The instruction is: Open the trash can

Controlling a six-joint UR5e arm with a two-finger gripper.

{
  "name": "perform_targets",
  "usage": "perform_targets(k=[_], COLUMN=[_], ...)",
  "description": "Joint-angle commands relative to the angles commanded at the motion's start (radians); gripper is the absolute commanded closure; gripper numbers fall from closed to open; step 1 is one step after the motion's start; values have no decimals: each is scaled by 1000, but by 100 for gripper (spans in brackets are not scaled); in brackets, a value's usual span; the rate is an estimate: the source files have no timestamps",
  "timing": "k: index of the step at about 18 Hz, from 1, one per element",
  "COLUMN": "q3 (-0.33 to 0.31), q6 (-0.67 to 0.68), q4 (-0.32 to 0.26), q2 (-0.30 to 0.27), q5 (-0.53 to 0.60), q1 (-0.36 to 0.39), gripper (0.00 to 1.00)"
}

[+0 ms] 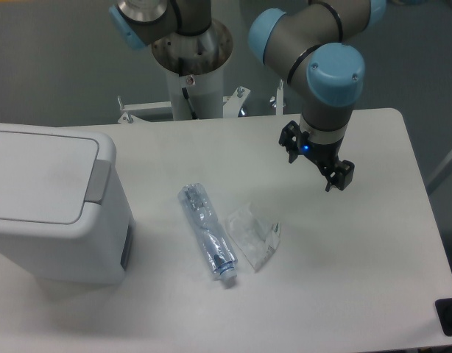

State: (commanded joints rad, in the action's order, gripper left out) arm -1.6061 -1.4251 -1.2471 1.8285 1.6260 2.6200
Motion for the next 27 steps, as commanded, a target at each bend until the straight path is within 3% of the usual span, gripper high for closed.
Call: perform_targets(k=[8, 17, 22, 27], q3=[2, -8, 26, 49], q6=[35, 281, 412, 461], q4=[-3, -3, -3, 0], q2=[-2, 3, 6, 11], q5=[-23, -98, -211, -284], q1=[-5, -38, -38, -26], gripper=[0, 0, 0, 0])
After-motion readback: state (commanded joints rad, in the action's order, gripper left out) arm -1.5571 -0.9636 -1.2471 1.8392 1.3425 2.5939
